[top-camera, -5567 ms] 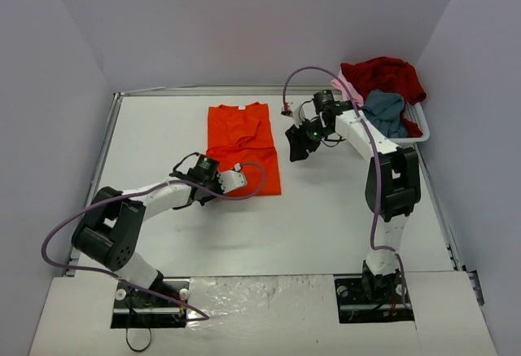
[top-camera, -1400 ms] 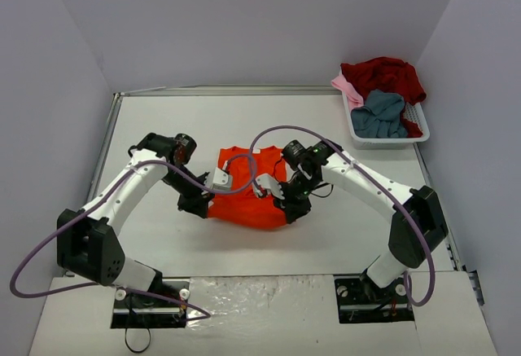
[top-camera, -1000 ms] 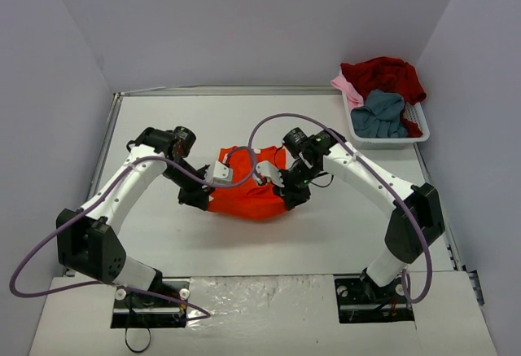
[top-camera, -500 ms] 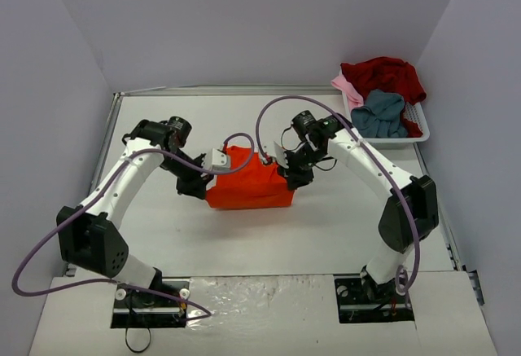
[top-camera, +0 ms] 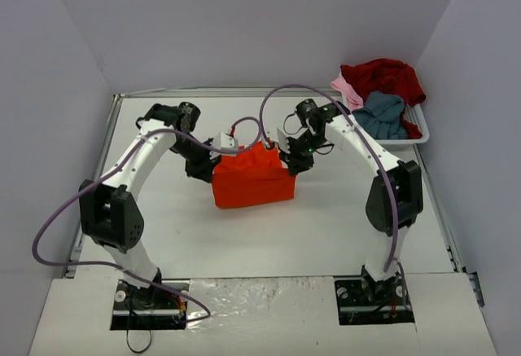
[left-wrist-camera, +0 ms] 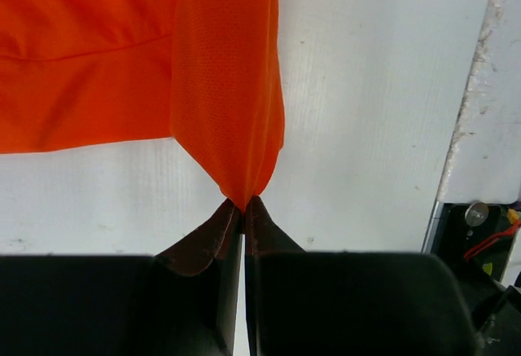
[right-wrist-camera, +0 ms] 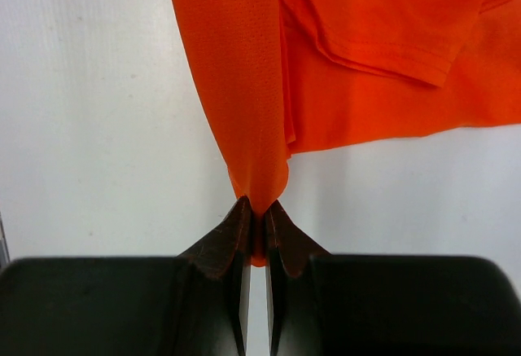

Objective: Fold and stack the t-shirts
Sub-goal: Fold the long partially folded tshirt into a neat square

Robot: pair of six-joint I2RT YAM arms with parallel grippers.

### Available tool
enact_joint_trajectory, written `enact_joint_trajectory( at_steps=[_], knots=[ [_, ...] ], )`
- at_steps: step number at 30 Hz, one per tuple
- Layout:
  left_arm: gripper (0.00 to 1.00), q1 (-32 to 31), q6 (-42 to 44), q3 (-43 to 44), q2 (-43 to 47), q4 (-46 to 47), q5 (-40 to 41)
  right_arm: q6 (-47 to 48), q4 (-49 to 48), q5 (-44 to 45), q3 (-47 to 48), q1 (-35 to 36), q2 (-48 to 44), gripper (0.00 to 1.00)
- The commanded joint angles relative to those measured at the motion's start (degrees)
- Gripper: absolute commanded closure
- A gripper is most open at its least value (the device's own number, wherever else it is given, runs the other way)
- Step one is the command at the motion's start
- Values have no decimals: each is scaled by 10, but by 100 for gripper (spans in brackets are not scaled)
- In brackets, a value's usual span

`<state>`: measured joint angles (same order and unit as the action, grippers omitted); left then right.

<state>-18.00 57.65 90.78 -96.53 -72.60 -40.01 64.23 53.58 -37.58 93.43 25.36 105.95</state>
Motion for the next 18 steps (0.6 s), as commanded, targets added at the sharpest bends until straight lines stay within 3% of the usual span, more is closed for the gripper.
enact_joint_trajectory(
  at_steps=[1, 11, 18],
  knots=[
    [98, 16, -1, 55, -18, -11, -7, 23, 32, -8, 45, -15, 29, 100],
    [98, 39, 4, 116, -80, -12, -10, 34, 38, -33, 138, -41, 118, 100],
    [98, 56, 11, 149, -133, -12, -15, 24, 36, -68, 258, -60, 213, 100]
  ],
)
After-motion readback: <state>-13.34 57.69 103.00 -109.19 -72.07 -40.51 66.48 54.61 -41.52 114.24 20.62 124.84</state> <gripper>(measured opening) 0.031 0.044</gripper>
